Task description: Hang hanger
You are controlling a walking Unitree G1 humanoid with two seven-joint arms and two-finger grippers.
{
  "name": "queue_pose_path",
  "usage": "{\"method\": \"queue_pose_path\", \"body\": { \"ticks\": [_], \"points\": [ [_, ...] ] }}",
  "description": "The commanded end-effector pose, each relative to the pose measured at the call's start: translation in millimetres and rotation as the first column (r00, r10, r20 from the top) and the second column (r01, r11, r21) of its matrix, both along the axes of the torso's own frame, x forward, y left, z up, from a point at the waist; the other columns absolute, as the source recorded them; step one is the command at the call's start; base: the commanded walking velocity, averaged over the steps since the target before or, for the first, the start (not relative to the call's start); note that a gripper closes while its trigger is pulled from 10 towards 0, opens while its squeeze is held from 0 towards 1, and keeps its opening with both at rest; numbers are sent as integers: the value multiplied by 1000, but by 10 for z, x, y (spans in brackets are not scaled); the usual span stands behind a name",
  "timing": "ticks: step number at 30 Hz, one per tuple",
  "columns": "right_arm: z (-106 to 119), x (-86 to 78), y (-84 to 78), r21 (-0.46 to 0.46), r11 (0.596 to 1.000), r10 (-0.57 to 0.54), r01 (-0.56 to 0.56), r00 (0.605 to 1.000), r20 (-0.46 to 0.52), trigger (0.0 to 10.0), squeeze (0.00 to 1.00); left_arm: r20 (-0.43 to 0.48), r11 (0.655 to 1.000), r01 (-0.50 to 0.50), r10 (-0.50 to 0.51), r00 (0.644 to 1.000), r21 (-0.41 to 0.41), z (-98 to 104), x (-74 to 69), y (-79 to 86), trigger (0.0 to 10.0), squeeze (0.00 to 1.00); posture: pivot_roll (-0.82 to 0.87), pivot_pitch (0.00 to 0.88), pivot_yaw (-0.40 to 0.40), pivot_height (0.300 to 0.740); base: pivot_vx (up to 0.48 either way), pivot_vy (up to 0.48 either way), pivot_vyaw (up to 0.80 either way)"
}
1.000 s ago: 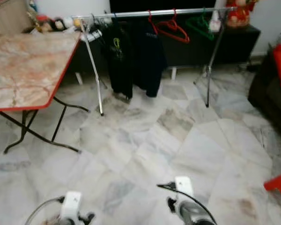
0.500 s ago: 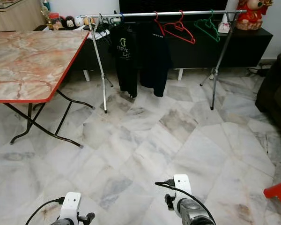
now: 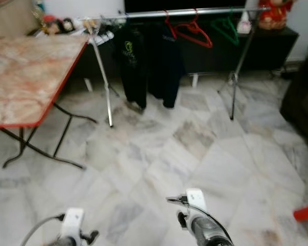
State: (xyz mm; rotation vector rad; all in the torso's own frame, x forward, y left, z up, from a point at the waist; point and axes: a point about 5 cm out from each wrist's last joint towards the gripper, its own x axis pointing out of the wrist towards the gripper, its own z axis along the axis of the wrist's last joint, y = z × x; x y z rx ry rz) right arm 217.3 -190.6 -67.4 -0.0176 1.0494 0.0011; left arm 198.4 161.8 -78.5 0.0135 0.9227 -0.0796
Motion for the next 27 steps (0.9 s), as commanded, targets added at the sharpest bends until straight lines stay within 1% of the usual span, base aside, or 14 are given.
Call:
{"method": "queue_pose_path", "body": {
  "ticks": [1, 12, 17, 23, 27],
  "points": [
    [40, 96, 152, 25, 999, 29, -30, 999, 27, 10000, 0, -15, 999, -20, 21, 1000, 38, -12, -48, 173, 10000, 0, -62, 0, 15, 740, 326, 0, 0],
    [48, 111, 167, 26, 998, 48, -49, 998, 41, 10000, 0, -19, 999, -5, 5, 1000, 37, -10, -46, 184, 10000, 0, -69, 0, 17, 740, 330, 0, 0],
    [48, 110, 163, 25, 998, 51, -52, 998, 41, 10000, 0, -20, 999, -9, 9, 1000, 33, -12, -49, 179, 10000, 0, -67, 0, 15, 740, 332, 0, 434],
    [43, 101, 156, 33, 999, 26, -27, 999, 41, 10000, 0, -21, 1000, -9, 9, 1000, 29, -14, -51, 171, 10000, 0, -65, 0, 12, 740, 333, 0, 0],
    [57, 123, 153, 40, 999, 17, -19, 999, 51, 10000, 0, -18, 1000, -8, 8, 1000, 26, -4, -31, 167, 10000, 0, -64, 0, 10, 740, 334, 0, 0]
  ]
}}
